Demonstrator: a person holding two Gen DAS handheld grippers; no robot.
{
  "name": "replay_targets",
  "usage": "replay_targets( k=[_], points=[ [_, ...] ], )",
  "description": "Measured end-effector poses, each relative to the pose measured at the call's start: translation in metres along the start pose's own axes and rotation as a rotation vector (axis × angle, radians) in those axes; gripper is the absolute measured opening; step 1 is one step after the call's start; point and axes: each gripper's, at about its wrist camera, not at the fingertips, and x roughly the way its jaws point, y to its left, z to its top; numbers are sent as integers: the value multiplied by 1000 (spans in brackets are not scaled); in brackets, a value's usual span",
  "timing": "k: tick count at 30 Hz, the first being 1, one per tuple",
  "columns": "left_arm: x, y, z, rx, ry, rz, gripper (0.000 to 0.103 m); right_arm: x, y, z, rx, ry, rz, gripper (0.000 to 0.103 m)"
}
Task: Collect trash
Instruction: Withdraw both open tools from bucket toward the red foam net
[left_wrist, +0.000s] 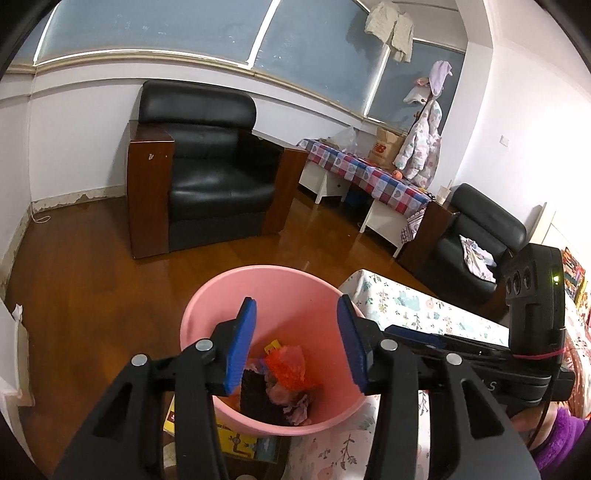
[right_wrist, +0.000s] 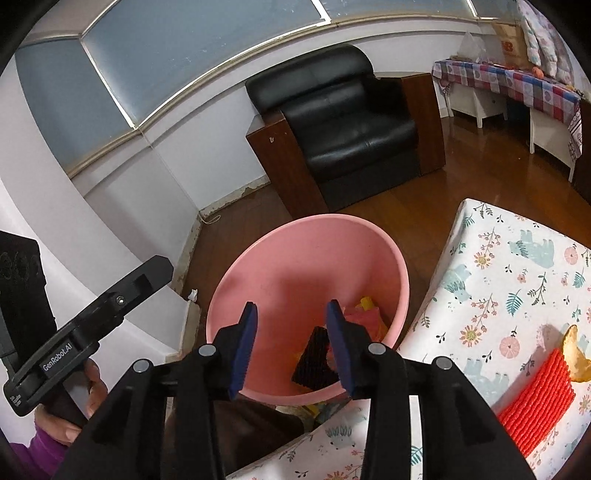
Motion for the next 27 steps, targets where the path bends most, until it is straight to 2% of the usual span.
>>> replay_targets(
  k=[7, 18, 27],
  points=[
    [2, -12, -5, 21, 17, -22, 46, -16, -11, -16, 23, -9, -39, 43],
    [8, -49, -19, 77, 48, -78, 46, -63, -54, -51, 112, -40, -123, 44],
    [25, -91, -38, 127, 130, -163, 46, -113, -89, -79, 152, -102, -225, 47]
  ],
)
